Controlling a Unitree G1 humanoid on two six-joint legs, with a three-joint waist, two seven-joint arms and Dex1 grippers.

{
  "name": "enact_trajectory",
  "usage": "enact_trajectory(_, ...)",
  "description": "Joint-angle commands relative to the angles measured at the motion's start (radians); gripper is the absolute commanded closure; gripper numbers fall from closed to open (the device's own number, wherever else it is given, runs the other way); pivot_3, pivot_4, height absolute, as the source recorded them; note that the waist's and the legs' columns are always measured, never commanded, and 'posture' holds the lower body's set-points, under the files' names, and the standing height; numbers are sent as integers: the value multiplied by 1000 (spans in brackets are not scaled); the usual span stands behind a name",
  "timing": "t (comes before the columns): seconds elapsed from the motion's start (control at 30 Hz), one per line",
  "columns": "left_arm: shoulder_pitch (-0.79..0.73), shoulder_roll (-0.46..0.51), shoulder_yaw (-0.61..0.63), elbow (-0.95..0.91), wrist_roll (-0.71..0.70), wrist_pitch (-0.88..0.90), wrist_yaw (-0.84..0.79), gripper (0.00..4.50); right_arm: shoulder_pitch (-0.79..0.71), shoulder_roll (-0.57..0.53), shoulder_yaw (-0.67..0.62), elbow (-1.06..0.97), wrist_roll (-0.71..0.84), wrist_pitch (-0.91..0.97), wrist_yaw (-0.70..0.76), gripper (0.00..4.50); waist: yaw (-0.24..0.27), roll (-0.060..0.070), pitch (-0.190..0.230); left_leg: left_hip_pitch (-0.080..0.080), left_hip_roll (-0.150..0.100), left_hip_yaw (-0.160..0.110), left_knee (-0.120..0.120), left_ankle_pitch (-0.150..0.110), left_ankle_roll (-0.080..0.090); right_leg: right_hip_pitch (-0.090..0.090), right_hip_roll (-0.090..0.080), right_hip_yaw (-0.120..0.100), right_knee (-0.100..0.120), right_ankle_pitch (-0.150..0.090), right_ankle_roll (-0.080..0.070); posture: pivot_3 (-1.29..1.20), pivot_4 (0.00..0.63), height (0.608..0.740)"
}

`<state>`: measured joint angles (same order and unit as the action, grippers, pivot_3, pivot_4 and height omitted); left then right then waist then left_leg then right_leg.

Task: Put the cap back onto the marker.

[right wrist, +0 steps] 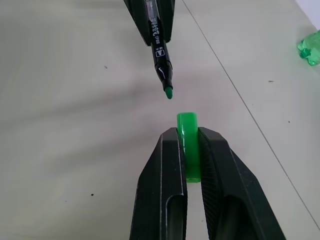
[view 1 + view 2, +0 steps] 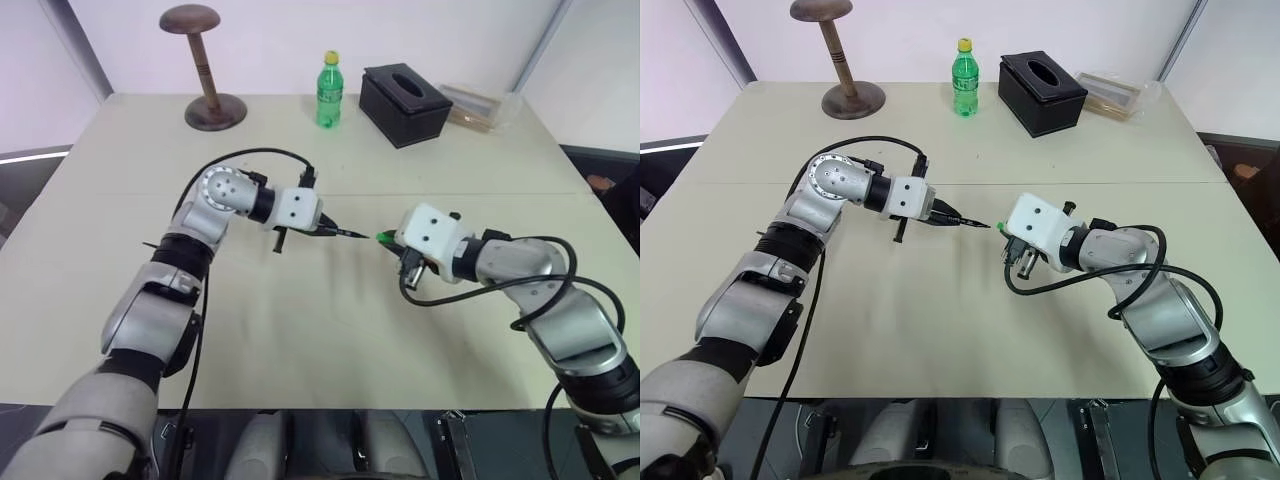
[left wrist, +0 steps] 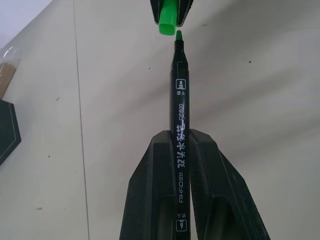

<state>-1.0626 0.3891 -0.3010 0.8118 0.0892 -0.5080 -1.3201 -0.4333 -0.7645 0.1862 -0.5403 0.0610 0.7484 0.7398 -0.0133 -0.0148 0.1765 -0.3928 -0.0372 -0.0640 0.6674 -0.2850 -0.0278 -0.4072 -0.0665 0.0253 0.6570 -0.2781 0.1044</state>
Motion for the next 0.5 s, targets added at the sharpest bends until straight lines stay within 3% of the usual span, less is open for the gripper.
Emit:
enact_trajectory(0.03,-22,0,2,-9,0,-14,10,4500,-10,2,-12,-58,8,8,-4,4467,0,0,0,0,0,0,0,0,0,0,0,0,0,0,0,0,150,740)
enact_trajectory(0.5,-23,-6,4,-8,-1,-19,6,4500,-11,13,-3,-74,10,30,-12,4467,0,0,0,0,0,0,0,0,0,0,0,0,0,0,0,0,150,740)
